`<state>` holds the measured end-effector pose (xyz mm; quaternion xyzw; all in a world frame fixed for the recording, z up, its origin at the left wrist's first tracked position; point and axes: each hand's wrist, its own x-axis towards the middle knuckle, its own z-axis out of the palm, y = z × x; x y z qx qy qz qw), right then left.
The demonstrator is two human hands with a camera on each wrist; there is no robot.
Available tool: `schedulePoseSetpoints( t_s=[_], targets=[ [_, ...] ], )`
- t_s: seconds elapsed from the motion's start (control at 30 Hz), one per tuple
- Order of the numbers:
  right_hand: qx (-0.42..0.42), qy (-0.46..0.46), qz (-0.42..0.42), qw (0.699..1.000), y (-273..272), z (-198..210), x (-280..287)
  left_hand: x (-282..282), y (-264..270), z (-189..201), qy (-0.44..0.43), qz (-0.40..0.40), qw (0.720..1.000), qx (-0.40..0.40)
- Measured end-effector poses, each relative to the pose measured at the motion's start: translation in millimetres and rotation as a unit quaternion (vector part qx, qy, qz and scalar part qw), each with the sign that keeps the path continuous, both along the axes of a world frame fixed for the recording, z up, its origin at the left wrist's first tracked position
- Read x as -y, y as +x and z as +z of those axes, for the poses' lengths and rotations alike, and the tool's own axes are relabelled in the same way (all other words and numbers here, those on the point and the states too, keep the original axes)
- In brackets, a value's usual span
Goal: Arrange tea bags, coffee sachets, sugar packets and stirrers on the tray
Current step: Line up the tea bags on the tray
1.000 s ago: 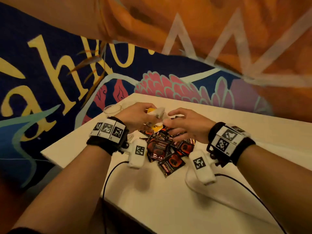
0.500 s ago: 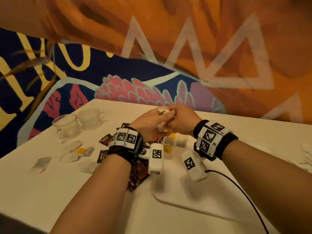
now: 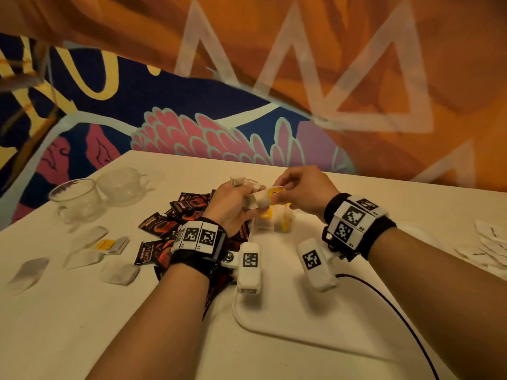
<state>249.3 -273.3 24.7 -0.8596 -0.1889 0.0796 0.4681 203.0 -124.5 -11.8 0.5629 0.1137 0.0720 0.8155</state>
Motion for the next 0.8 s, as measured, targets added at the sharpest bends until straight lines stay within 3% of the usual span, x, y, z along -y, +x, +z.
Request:
schedulePoseSetpoints(
  t_s=[0.17,0.37,0.5,0.6,0.7,0.8],
  targets=[
    [-0.054,0.041,0.02,0.997,4,4,5,-4,2,-2,0.004,0.005,1.0,-0.014],
    [-0.012,-0.002,0.057,0.998,4,16,10,-5,3,14,-0.007,-0.059,0.998,-0.038],
    [0.005,0.011,0.052,0.999,4,23,11,-4,7,21,0.144,-0.142,0.979,0.0],
    [0.003,0.034,0.048,0.998,6,24,13,-1,8,20,0.159,-0.16,0.974,0.022],
    [0.016,0.048,0.016,0.999,10,19,16,1,11,14,0.128,-0.146,0.98,0.032],
    [0.124,0.049,-0.085,0.987,10,12,18,5,14,11,0.092,-0.088,0.992,0.006]
  ],
)
